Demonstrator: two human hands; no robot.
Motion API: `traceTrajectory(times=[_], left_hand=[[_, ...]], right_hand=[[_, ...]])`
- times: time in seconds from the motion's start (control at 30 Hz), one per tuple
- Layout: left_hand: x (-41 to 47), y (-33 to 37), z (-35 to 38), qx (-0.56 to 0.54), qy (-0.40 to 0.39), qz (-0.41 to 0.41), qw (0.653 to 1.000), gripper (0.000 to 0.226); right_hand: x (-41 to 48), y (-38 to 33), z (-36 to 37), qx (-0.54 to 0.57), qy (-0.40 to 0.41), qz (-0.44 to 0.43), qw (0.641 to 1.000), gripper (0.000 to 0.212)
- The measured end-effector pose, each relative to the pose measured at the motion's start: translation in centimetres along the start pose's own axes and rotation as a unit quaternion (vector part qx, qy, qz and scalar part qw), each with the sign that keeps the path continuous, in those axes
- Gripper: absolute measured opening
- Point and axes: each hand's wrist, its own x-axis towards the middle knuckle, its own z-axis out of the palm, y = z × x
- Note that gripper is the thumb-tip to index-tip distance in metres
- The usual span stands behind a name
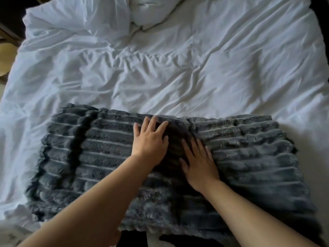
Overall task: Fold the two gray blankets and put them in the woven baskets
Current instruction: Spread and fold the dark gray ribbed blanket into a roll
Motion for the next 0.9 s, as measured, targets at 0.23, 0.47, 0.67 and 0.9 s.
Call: traceTrajectory(times=[0.23, 0.47, 0.67, 0.9], left_hand=[[0.8, -7.6, 2.4, -0.015, 0.015, 0.051, 0.998, 0.061], [-1.7, -24.3, 2.7, -0.02, 0.018, -0.095, 0.995, 0.072], [-5.6, -30.7, 2.6, -0.106, 0.01, -0.246, 0.963, 0.071], [-12.7, -30.7, 2.1, -0.16, -0.044, -0.334, 0.928, 0.066]], right_hand=[[2.9, -9.3, -1.4, 0.052, 0.156, 0.124, 0.979, 0.056], [5.5, -14.1, 4.1, -0.07, -0.081, 0.083, 0.991, 0.06], [7.9, -21.9, 3.4, -0.034, 0.016, 0.19, 0.981, 0.07], [6.8, -28.3, 7.1, -0.086, 0.014, 0.08, 0.993, 0.073]])
